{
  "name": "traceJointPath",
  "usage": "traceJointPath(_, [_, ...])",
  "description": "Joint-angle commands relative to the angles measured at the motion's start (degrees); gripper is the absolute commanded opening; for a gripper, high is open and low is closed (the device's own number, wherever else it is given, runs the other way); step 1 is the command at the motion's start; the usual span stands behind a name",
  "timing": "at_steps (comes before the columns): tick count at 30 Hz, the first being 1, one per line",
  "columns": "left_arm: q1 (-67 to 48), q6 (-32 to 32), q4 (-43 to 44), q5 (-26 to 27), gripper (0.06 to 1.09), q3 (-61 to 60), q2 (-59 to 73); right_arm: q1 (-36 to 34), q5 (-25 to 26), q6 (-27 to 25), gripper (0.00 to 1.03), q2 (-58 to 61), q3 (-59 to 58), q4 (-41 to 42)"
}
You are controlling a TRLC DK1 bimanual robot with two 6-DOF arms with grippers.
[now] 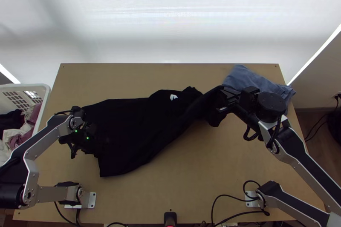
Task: Fold the t-shirt
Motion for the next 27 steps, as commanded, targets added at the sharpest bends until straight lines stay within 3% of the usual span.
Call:
traceJointPath(1, [-0.4,1.0,-0.1,1.0,0.09,-0.5,-2.8,0.4,0.1,0.6,0.03,0.0,-0.4,1.5])
traceJointPath(9, [6.0,-5.6,-2.2,1.1,0.09,14.4,-7.9,-1.7,1.0,2.8,0.03,0.3,1.7,-0.2])
traceJointPath(15, [9.1,-11.3,-2.8,1.0,0.09,28.2,-10.7,-6.7,0.9,11.9,0.03,5.6,10.8,-16.1])
traceJointPath(20, [11.0,-14.6,-3.2,0.9,0.09,39.0,-11.9,-9.8,0.2,14.4,0.03,10.4,20.7,-26.0])
traceJointPath(27, [14.2,-18.6,1.0,0.1,0.09,49.5,-11.5,-15.0,-7.8,17.1,0.03,21.5,41.6,-39.5])
